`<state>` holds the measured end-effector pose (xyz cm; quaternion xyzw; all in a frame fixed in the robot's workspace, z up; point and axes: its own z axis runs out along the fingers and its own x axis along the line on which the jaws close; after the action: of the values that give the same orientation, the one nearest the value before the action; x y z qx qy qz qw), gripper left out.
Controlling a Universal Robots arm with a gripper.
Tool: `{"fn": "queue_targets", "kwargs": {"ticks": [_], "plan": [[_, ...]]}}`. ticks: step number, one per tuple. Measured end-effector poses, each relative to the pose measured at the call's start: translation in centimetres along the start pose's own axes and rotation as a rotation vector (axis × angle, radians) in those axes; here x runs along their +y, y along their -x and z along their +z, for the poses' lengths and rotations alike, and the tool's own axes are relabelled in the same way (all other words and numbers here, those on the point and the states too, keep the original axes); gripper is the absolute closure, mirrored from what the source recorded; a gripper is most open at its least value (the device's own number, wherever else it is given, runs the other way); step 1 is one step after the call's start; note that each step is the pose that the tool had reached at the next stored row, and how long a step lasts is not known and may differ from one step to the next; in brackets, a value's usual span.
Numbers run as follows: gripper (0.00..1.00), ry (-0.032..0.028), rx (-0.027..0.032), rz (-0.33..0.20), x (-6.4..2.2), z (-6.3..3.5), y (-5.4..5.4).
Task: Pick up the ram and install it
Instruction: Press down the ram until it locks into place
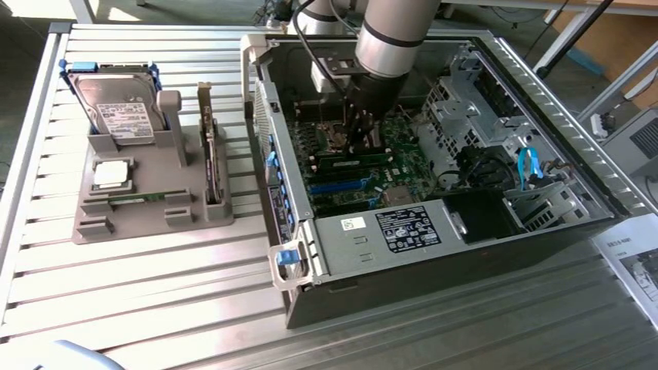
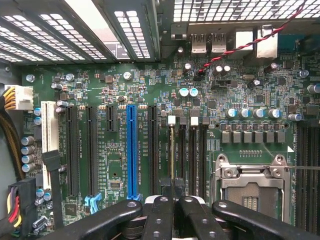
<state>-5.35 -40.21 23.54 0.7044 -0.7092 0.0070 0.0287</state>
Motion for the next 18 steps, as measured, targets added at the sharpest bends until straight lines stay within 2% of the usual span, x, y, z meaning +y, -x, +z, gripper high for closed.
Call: {"fn": "queue_targets", "kwargs": {"ticks": [18], "plan": [[0.90,0.0000,0.0000,0.000,-0.01,0.31,0.00]]}}
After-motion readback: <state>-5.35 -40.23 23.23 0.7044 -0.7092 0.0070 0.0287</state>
